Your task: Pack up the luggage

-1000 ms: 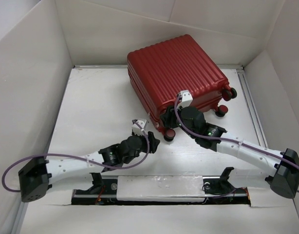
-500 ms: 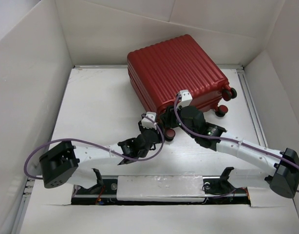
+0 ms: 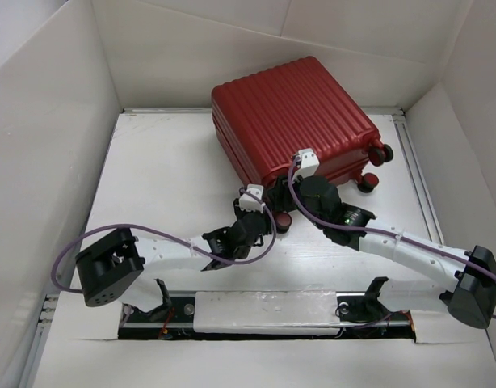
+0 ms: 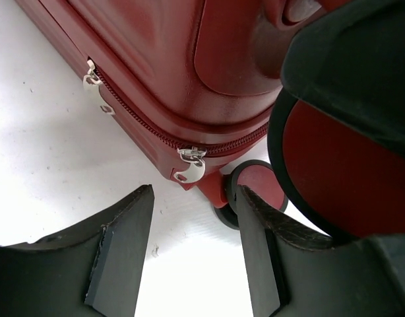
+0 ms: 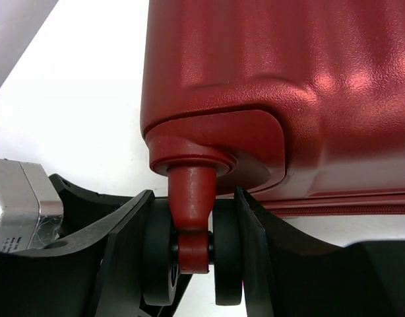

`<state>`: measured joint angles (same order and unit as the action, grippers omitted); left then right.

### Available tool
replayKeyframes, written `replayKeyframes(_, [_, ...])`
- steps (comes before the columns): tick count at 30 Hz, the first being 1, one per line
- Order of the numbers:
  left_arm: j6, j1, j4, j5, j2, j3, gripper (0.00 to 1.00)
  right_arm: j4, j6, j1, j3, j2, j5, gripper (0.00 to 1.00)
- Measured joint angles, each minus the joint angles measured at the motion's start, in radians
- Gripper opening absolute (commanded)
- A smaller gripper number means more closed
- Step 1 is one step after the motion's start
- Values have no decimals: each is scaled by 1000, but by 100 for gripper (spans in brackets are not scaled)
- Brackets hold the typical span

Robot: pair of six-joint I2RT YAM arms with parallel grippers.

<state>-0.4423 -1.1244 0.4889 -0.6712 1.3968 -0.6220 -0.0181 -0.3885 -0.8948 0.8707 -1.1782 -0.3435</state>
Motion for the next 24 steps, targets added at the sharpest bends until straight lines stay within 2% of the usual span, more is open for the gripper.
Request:
replayKeyframes(4, [16,0,11,-15,22,-11,48,0,11,-5,0,2,-18,0])
replayKeyframes(9, [46,-2,18,-34,61,-45,42,1,28,-10,-3,7,-34,0])
replayKeyframes(13, [68,-6,24,-47,88,-70,21,10,26,-10,-19,26,-42,0])
replayKeyframes(14, [73,-6,28,-53,95,-76,7,11,22,-11,-23,31,-42,0])
replayKeyframes(15, [78,-5,31,-62,102,-81,0,13,19,-11,-26,35,-42,0])
replayKeyframes(24, [101,-5,56,-85,111,-77,0,45,-13,-16,-64,71,-60,0])
